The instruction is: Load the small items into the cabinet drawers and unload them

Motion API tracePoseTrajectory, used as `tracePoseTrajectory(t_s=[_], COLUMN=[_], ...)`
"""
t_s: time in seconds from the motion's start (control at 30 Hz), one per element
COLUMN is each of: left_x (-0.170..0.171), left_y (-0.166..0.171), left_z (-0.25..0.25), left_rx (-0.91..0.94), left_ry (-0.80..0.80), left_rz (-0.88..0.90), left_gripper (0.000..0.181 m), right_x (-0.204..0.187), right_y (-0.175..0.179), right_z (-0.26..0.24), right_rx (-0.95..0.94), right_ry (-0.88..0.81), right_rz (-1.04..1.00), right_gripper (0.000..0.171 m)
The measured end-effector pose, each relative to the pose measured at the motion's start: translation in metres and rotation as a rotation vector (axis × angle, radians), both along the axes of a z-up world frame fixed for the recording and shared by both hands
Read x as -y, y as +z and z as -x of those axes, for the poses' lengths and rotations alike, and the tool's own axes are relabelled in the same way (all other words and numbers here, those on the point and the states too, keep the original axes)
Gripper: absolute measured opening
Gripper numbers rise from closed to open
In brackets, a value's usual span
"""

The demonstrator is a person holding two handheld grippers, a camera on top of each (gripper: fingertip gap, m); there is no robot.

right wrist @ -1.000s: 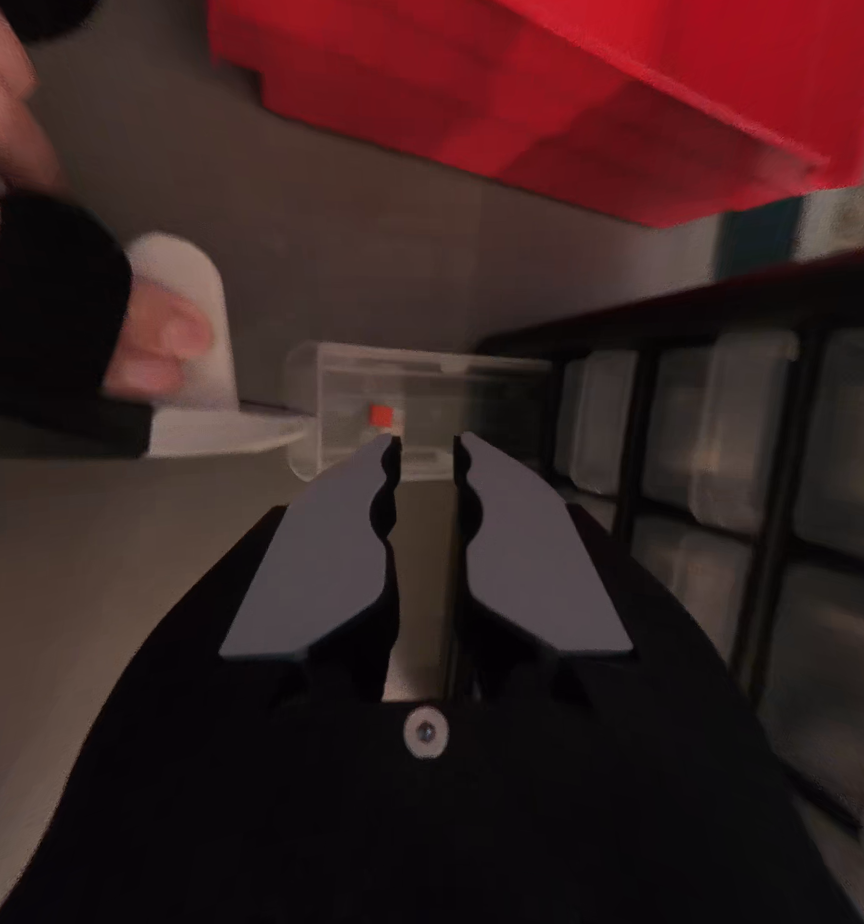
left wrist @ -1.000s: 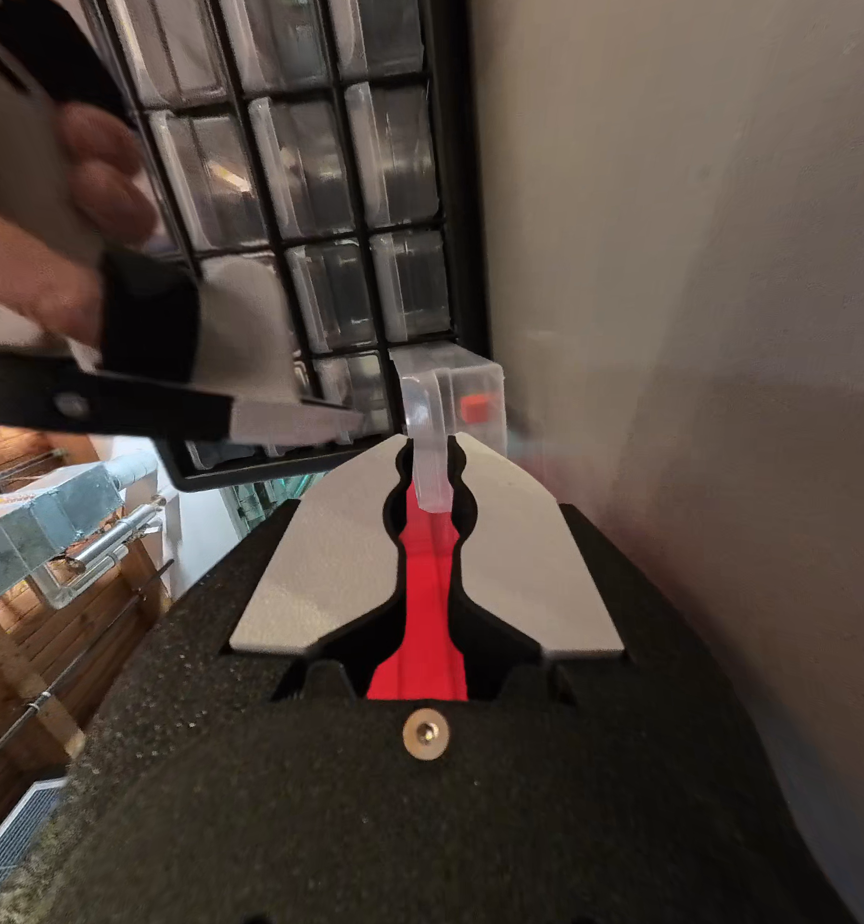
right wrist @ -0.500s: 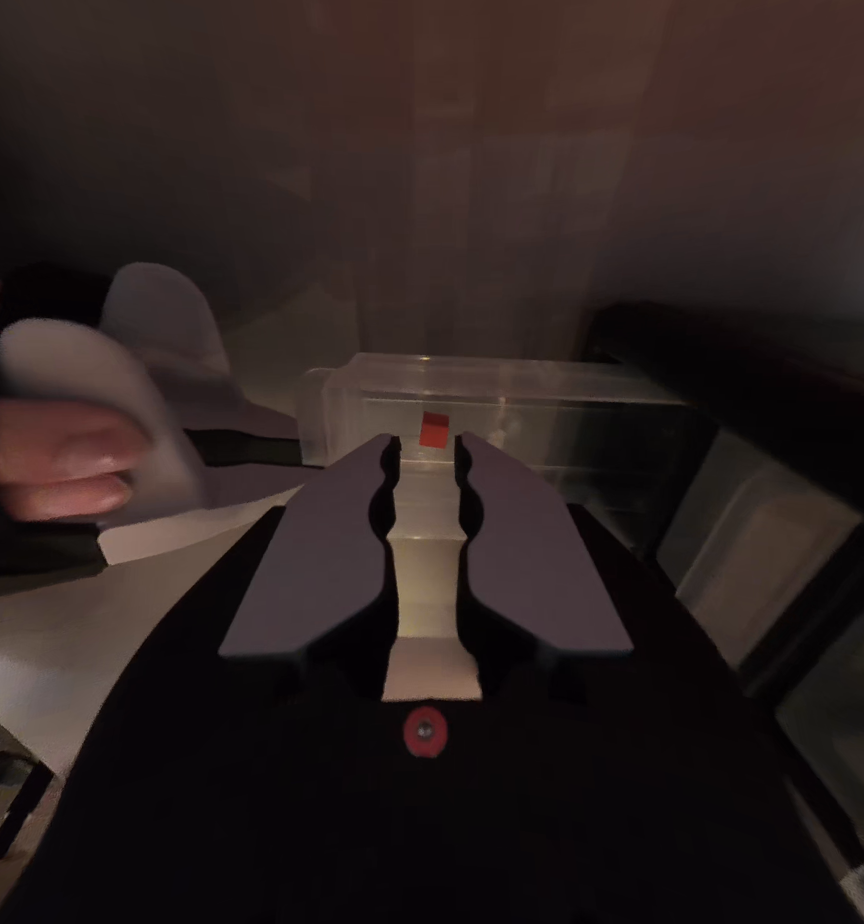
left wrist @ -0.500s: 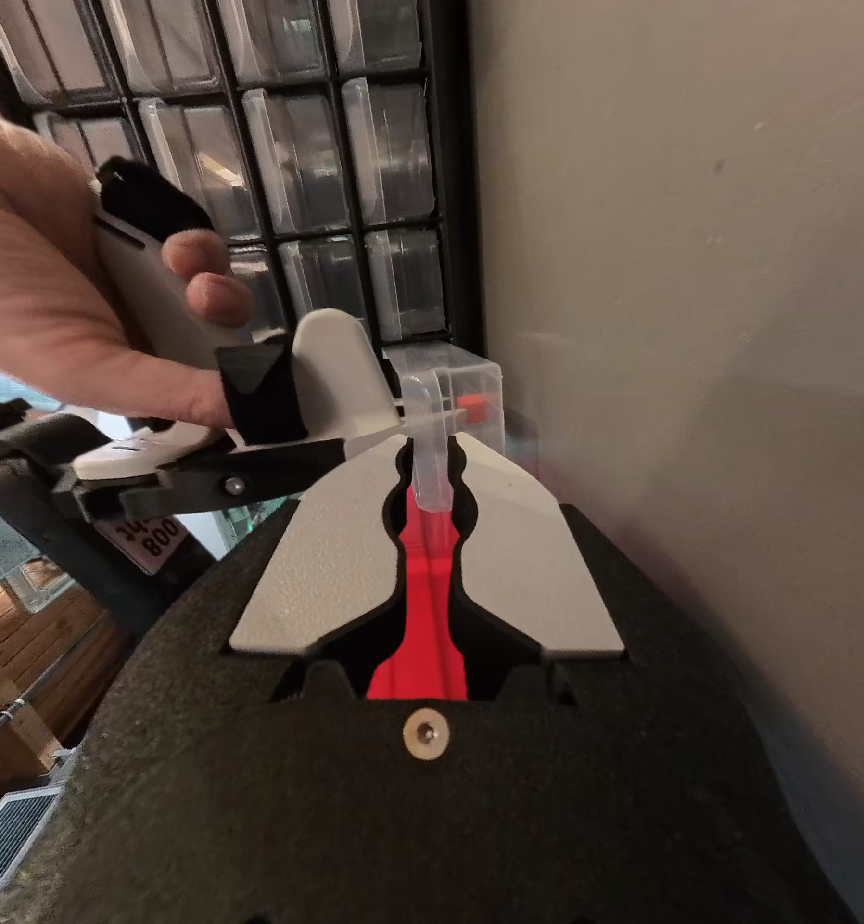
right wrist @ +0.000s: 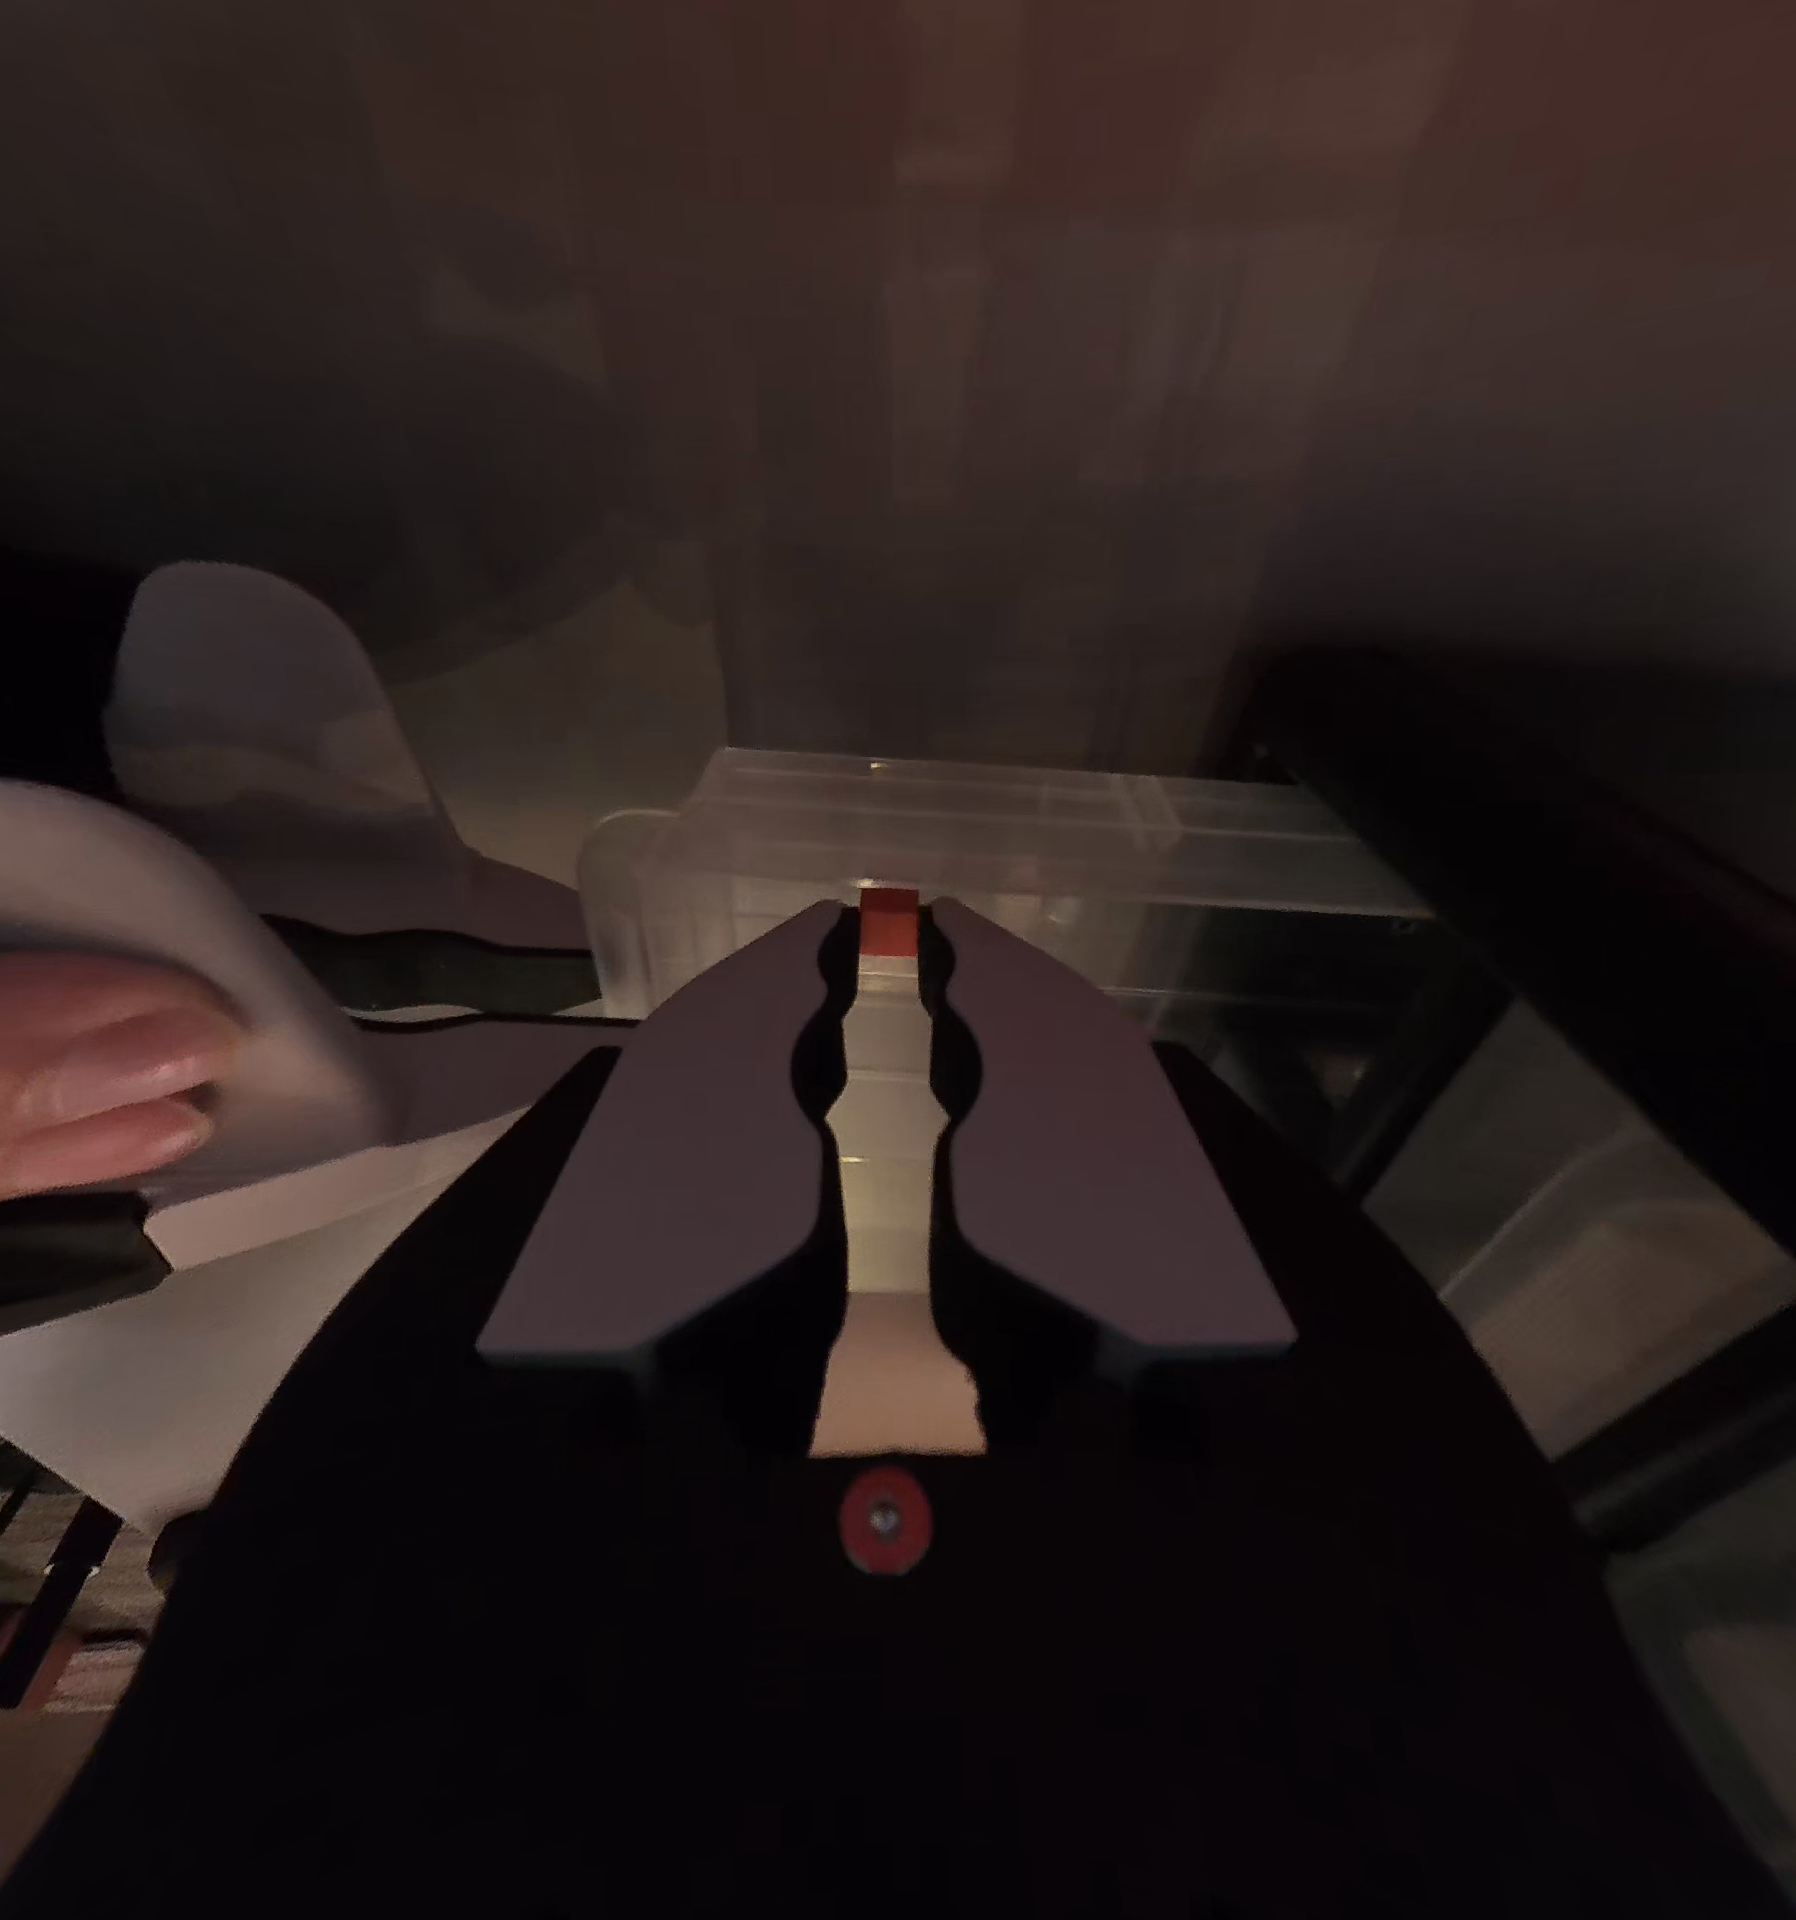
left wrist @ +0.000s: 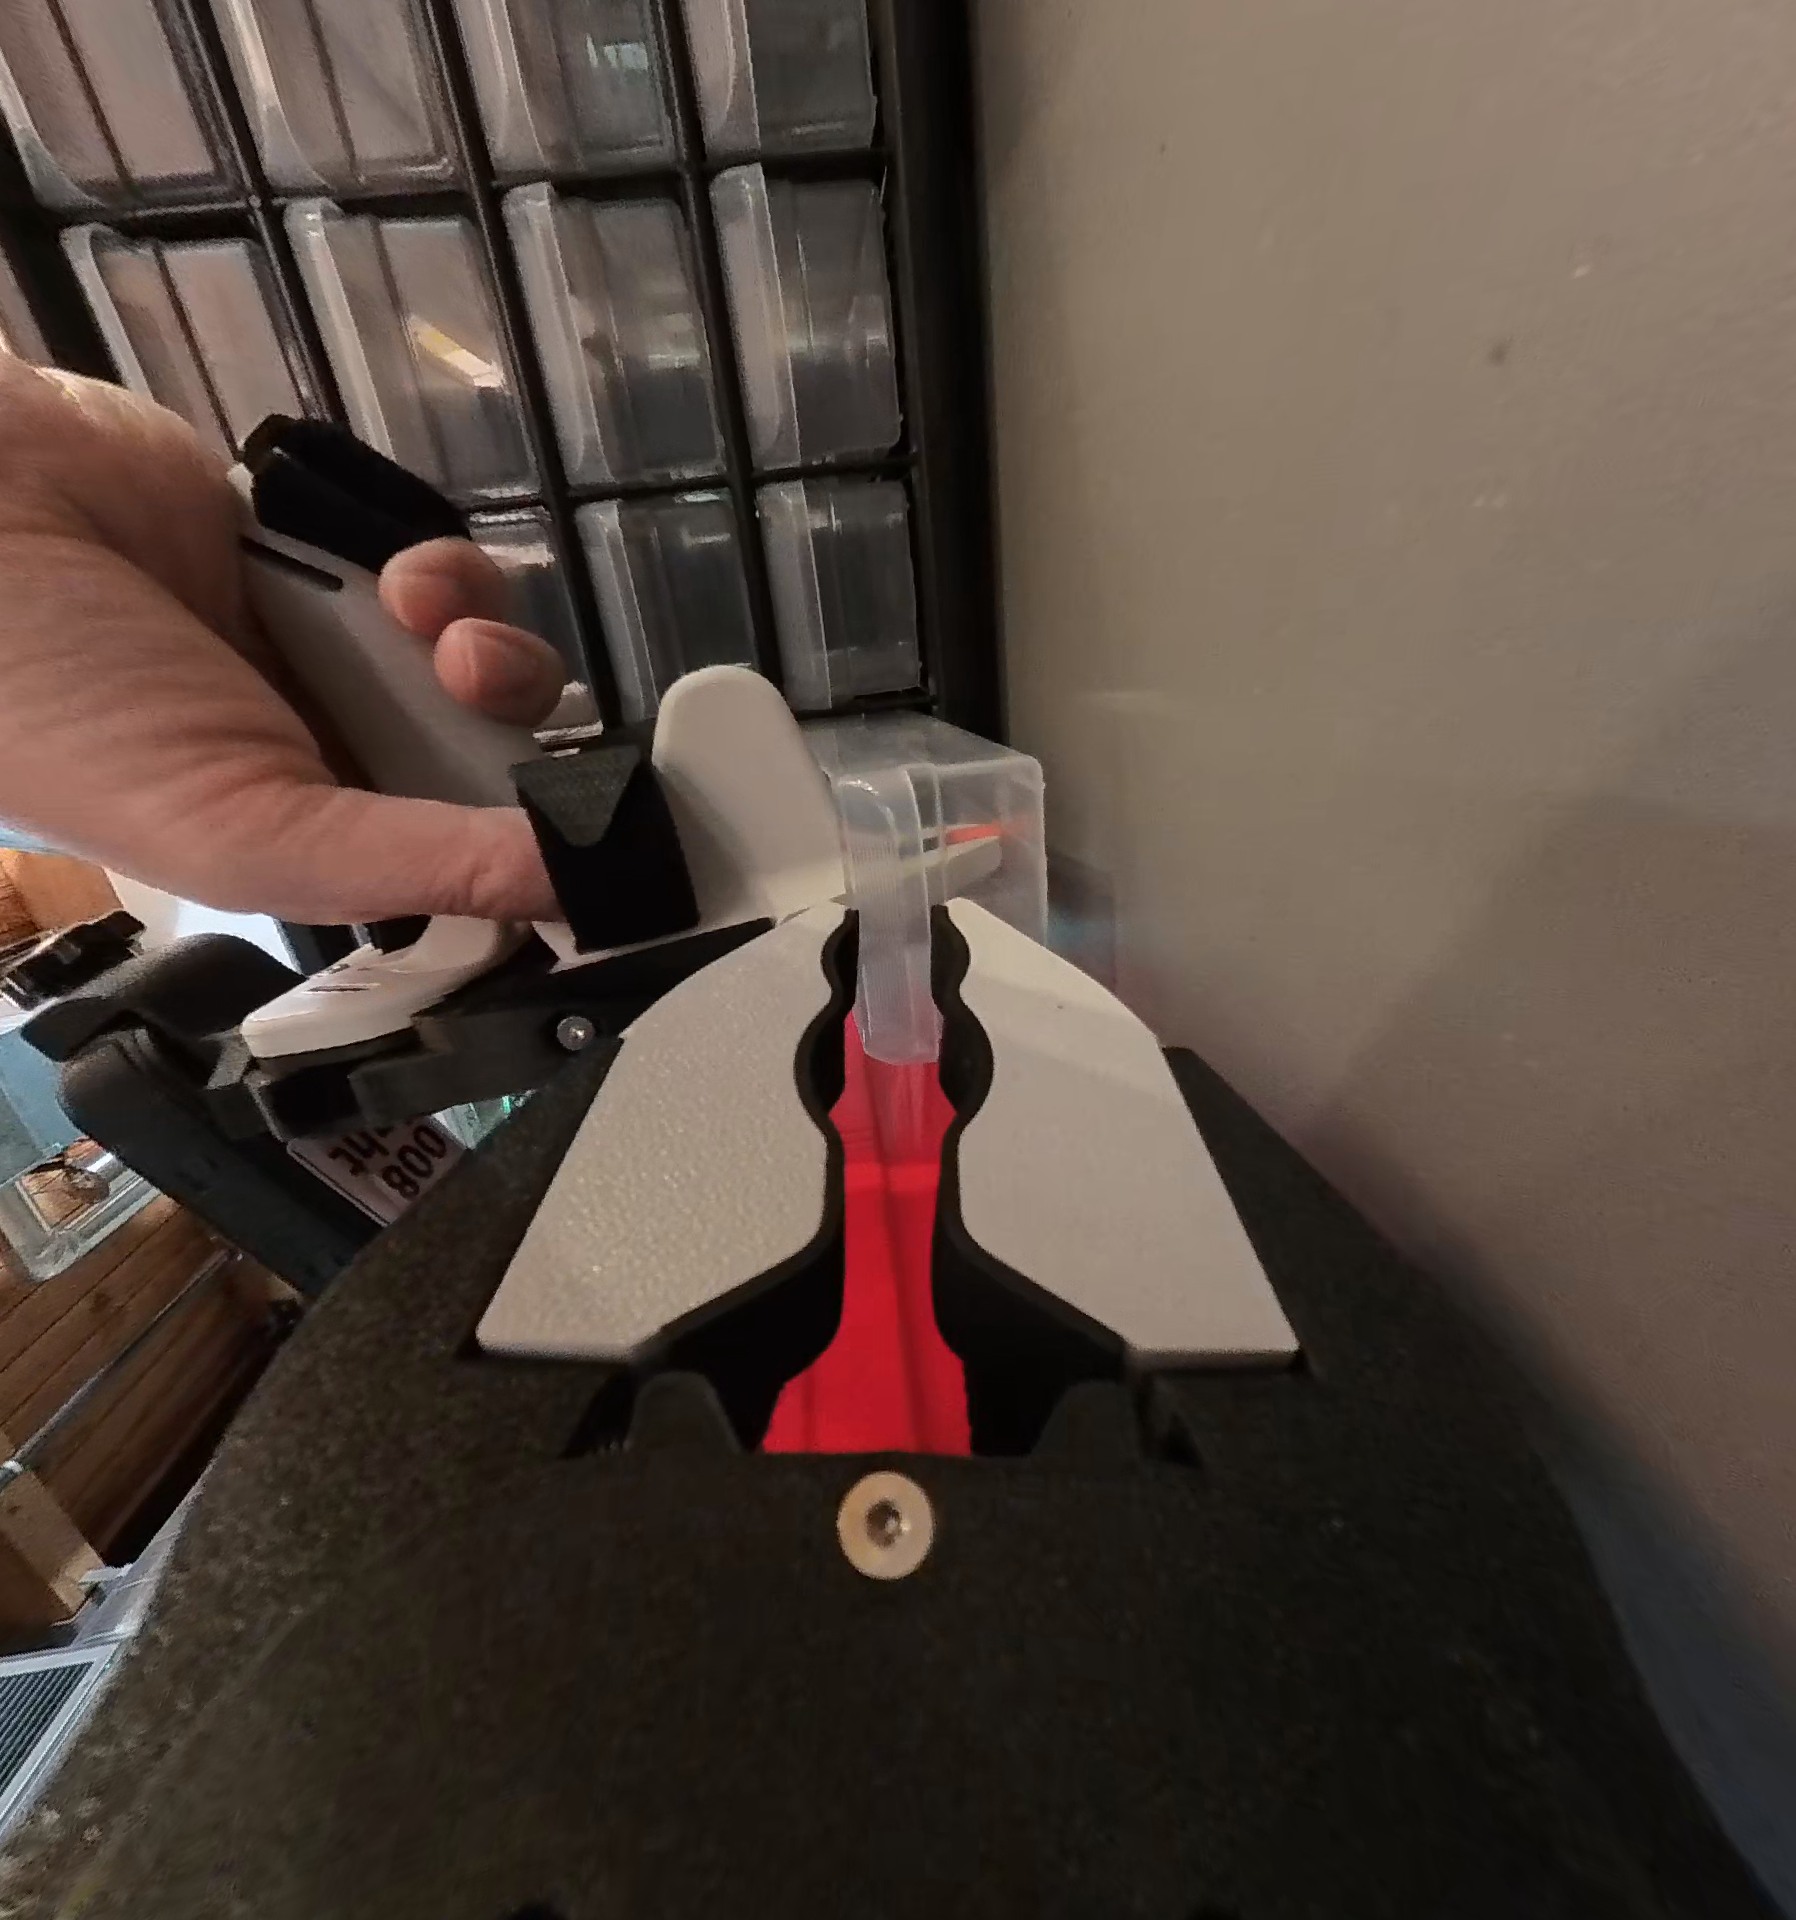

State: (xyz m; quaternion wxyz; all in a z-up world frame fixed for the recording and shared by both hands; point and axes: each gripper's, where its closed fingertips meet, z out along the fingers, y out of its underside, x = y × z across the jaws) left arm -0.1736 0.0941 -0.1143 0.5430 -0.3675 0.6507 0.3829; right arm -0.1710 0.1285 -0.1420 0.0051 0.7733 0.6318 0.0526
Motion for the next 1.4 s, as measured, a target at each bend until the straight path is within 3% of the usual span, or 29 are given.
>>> tracePoseTrajectory(t_s=[0.3,0.8,0.97,1.17,1.27,1.4], left_x=[0.0,-0.002,-0.011,-0.02,-0.028,-0.042], left_y=[0.0,0.0,0.002,0.004,0.004,0.005], left_z=[0.0,0.0,0.004,-0.004,-0.005,-0.004], left_rx=[0.0,0.001,0.006,-0.009,-0.004,-0.001], left_ry=[0.001,0.009,0.037,0.039,0.062,0.091], left_rz=[0.001,-0.005,0.0,-0.019,-0.009,-0.007], left_gripper=[0.013,0.013,0.013,0.012,0.013,0.013], right_x=[-0.003,0.017,0.044,0.071,0.081,0.103], right_y=[0.008,0.071,0.104,0.137,0.127,0.068], right_z=[-0.001,-0.025,-0.094,-0.233,-0.308,-0.39], right_rx=[-0.023,-0.119,-0.174,-0.351,-0.385,-0.292], right_ry=[0.033,0.029,-0.092,-0.45,-0.674,-0.991], right_rz=[-0.072,-0.291,-0.382,-0.462,-0.429,-0.246], right_gripper=[0.012,0.012,0.012,0.012,0.012,0.012])
